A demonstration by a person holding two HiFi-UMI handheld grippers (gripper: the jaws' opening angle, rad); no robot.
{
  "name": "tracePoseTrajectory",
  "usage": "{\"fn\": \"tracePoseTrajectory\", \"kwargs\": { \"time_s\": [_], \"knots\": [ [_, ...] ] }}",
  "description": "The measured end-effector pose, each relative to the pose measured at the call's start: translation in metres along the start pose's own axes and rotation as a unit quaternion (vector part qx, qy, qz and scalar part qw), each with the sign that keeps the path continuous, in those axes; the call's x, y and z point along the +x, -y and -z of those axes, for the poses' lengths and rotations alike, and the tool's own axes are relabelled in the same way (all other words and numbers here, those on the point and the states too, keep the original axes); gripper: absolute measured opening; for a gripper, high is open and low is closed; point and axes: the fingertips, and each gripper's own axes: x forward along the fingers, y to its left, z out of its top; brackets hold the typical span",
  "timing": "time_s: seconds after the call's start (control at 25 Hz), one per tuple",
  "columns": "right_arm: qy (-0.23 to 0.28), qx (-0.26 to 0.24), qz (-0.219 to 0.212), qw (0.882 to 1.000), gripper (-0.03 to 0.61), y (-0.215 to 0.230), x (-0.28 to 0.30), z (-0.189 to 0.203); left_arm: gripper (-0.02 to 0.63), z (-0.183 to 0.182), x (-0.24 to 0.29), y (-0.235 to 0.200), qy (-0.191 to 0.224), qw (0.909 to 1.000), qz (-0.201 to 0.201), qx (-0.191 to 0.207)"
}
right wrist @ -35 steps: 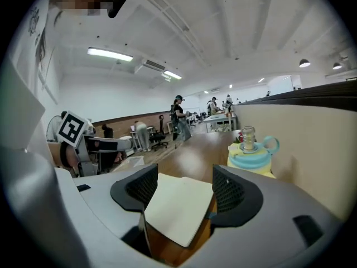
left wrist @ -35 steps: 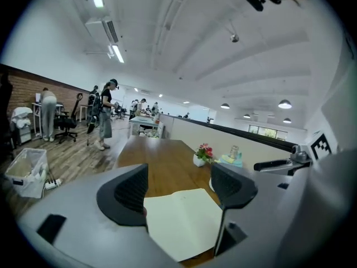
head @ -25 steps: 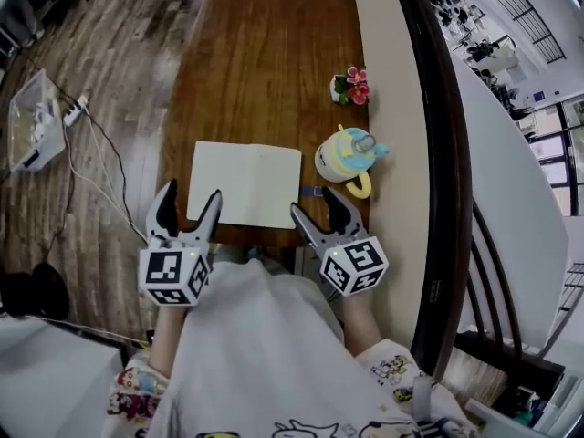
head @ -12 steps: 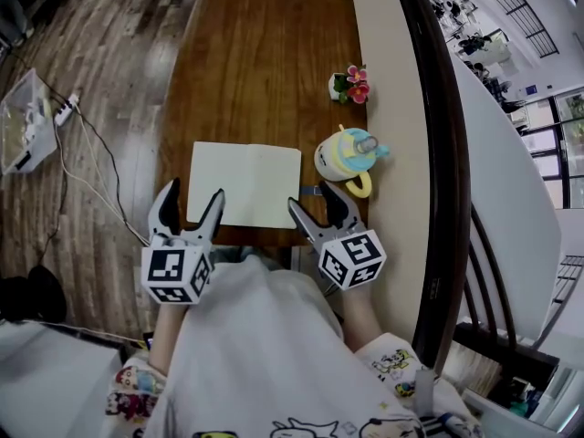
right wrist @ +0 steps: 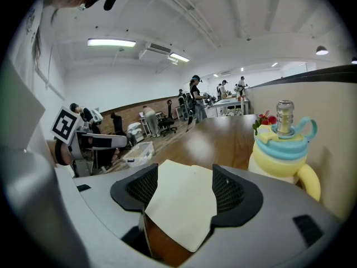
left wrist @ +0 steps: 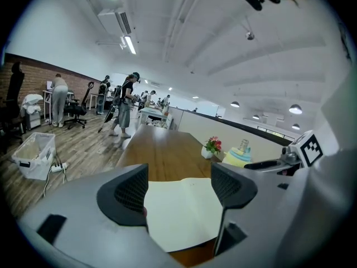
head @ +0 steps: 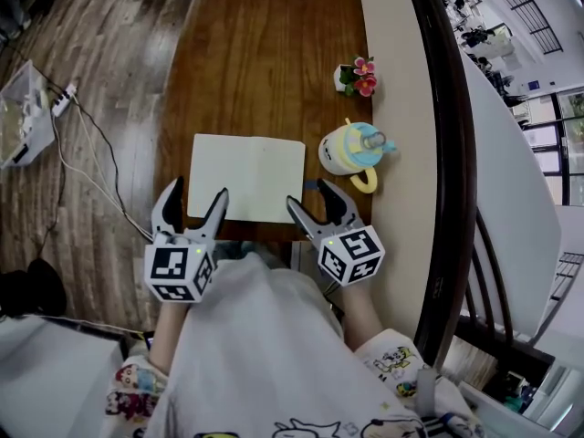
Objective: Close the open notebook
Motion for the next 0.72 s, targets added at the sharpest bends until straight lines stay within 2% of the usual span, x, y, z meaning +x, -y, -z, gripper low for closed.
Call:
{"fn": "tracePoseTrajectory", "kwargs": {
  "time_s": [0.4, 0.72],
  "knots": [
    [-0.044, 0.009, -0.01, 0.999, 0.268, 0.008, 0.015, 0.031, 0.325, 0.036, 0.008, 0.002, -0.033, 0.9991, 0.004, -0.027],
    [-0.093, 0.013, -0.019, 0.995, 0.267, 0.012, 0.033, 0.068, 0.325, 0.071, 0.018, 0.011, -0.071, 0.9957, 0.03, -0.052]
  ]
}}
